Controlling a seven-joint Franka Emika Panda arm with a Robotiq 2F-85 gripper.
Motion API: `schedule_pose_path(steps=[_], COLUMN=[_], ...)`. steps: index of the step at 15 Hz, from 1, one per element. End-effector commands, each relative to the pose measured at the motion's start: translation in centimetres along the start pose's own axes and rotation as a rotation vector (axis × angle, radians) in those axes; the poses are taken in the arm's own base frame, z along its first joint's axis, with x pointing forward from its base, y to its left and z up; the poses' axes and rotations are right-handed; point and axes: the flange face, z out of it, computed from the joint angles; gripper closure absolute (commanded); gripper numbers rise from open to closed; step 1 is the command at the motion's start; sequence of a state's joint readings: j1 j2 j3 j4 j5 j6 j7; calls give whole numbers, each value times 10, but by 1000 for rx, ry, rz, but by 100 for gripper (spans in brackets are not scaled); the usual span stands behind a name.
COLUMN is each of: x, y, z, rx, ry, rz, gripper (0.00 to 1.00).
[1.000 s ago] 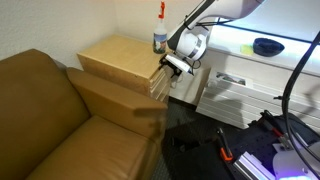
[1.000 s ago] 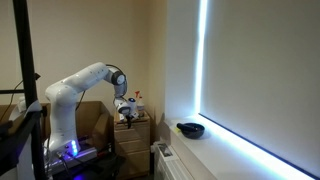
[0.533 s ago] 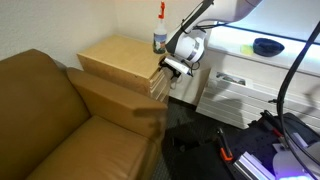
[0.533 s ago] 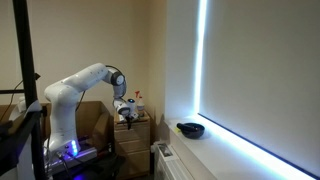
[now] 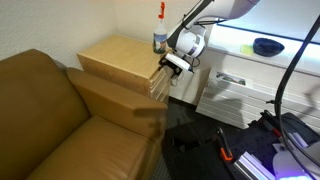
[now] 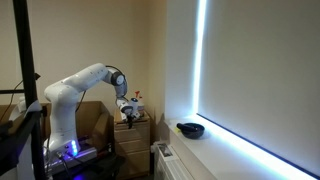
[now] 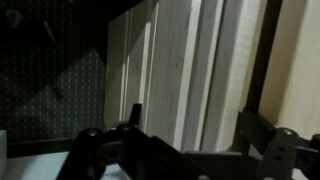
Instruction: Open the top drawer of the cabinet.
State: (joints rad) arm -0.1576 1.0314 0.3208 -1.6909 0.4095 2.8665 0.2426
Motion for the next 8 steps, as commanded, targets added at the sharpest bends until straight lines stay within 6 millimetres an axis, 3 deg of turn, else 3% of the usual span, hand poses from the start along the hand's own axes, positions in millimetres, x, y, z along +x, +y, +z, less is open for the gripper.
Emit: schedule_pose_path(steps=[1,5,6,8], x=[2,43,41,51], y=[9,28,48,82], z=[-1,-27,-19,-30], rx=[-5,49,52,39], ry=[16,119,150,227], rz=[18,124,147,178], gripper=[0,0,0,0])
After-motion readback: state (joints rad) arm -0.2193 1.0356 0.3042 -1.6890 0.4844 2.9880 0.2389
